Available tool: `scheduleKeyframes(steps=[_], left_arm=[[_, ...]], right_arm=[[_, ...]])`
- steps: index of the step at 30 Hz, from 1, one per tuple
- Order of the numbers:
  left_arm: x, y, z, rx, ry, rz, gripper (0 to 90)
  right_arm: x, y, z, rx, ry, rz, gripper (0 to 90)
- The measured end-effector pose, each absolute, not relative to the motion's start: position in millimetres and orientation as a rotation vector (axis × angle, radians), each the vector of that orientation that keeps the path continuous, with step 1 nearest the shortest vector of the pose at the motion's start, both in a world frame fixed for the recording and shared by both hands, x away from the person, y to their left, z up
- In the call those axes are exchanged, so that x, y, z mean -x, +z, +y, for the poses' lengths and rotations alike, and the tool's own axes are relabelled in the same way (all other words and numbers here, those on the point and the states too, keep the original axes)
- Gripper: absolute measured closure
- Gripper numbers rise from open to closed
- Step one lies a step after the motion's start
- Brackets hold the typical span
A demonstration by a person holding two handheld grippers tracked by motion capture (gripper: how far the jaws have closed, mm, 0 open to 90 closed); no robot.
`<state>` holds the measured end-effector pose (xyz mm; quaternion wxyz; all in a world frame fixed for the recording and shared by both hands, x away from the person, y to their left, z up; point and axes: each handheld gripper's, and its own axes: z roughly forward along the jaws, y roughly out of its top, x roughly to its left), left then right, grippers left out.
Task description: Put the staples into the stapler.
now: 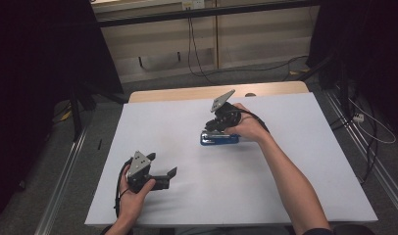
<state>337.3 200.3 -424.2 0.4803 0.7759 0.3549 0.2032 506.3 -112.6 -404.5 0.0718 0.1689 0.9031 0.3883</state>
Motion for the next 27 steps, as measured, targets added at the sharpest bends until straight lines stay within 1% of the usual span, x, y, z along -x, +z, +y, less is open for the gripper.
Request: scheduleKeyframes(steps=[9,27], left_arm=[[-337.2,-424.1,200.3,-1.891,0.496,0.865,5.4],[-337.5,-424.3,200.5,-1.895,0.494,0.866,5.4]], right_arm=[[-505.6,-403.4,-110.4,-0.401,1.11,2.739,79.2],[-510.3,-409.1,-106.9,-0.329,1.055,2.789,79.2]])
